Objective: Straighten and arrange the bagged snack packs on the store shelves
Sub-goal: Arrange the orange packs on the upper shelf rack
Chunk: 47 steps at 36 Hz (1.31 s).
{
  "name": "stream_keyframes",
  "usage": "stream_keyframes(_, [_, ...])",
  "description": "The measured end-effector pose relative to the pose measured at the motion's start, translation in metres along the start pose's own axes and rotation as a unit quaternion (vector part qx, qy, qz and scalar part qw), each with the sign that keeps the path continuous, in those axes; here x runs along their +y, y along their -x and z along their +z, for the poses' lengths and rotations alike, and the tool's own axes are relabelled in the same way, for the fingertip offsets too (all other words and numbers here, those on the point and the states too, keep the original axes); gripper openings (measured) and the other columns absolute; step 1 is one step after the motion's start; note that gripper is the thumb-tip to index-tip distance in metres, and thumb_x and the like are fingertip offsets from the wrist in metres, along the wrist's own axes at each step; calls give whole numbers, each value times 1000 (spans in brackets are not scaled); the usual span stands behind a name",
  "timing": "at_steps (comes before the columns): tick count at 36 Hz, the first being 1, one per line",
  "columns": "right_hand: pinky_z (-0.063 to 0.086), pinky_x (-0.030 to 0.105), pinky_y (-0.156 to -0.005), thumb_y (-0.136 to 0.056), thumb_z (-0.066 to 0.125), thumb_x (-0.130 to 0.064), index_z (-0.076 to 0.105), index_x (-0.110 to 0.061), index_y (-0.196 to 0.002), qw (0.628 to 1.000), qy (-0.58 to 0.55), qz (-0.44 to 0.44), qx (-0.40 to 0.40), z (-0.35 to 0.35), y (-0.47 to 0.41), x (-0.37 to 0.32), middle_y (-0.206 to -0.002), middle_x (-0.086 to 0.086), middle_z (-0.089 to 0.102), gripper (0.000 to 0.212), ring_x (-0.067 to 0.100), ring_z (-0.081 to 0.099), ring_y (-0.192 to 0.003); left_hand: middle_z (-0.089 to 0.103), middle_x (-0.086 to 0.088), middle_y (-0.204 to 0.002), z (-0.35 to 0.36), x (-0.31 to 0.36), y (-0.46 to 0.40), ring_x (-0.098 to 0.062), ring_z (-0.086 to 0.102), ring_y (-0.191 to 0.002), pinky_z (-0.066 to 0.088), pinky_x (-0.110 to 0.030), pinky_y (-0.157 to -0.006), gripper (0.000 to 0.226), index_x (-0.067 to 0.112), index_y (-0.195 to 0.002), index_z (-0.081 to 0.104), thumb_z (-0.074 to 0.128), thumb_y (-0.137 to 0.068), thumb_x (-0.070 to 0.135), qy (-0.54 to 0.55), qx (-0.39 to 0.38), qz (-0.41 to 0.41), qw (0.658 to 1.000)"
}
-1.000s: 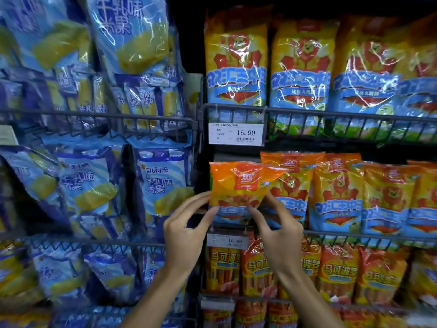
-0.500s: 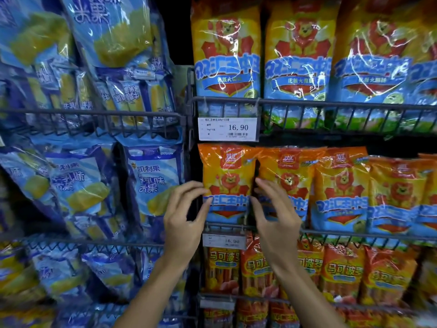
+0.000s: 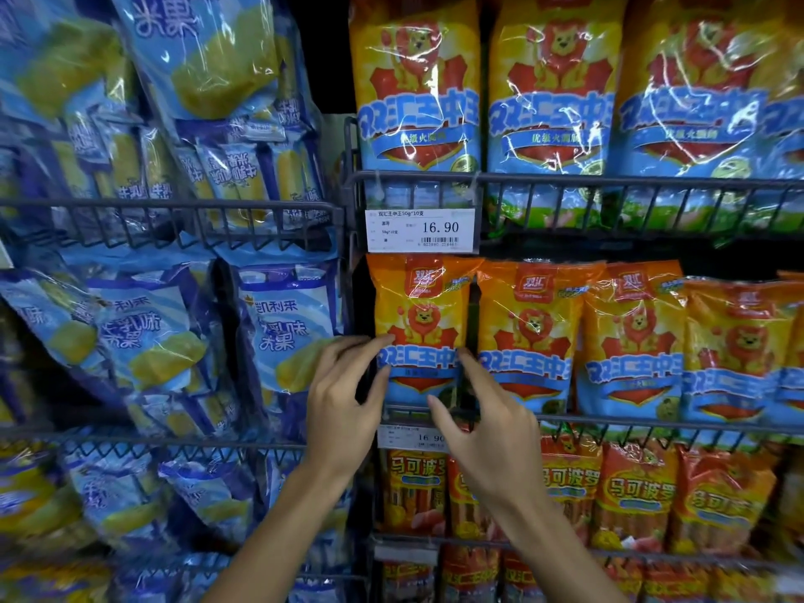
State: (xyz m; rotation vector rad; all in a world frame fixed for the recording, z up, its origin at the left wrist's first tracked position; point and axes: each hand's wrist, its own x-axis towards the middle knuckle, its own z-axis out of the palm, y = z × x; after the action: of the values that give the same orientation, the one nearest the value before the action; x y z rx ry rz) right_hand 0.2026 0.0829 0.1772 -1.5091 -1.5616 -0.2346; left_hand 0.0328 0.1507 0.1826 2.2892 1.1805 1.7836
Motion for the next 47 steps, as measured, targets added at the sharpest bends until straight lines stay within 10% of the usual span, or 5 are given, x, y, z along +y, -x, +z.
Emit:
stream_keyframes(9, [61, 26, -81, -90, 67, -46, 55, -17, -146, 995, -59, 1, 76, -8, -1, -1, -131, -3, 69, 64, 5, 71, -99, 71, 6, -103, 4, 21, -9, -16, 57, -107, 43, -21, -96, 35, 20, -125, 73, 75, -92, 8, 28, 68, 31, 997])
stream_keyframes(17, [31, 23, -114, -96, 57, -54, 44, -13, -152, 999, 31, -41, 15, 5, 5, 11, -155, 0, 43, 71, 19, 44, -138, 62, 6, -93, 13, 3, 0, -20, 54, -96, 40, -20, -91, 41, 26, -131, 68, 73, -93, 10, 16, 21, 19, 999])
stream_keyframes(22, [15, 26, -125, -99, 58, -49, 24, -17, -161, 996, 43, -72, 21, 8, 6, 16, -165, -3, 23, 77, 15, 20, -153, 58, 2, -129, 6, 1, 4, -23, 48, -122, 41, -31, -106, 46, 27, -137, 64, 72, -94, 13, -50, 0, 48, 998])
stream_keyframes(28, [21, 52, -125, -104, 55, -34, 24, -15, -161, 988, 81, -129, 32, 7, -13, 19, -170, -3, 17, 68, 22, 11, -158, 28, 0, -166, 11, 6, 9, -22, 23, -155, 28, -39, -124, 61, 16, -154, 42, 65, -99, 8, -50, -74, 106, 990])
stream_keyframes(47, [20, 54, -125, -99, 56, -49, 16, -15, -163, 988, 124, -83, 33, -36, -12, 59, -172, 4, 5, 82, 29, 1, -158, 4, -1, -172, 40, 41, 9, -32, -2, -158, 20, -59, -124, 64, 28, -162, 23, 50, -105, 39, -154, -148, 121, 969])
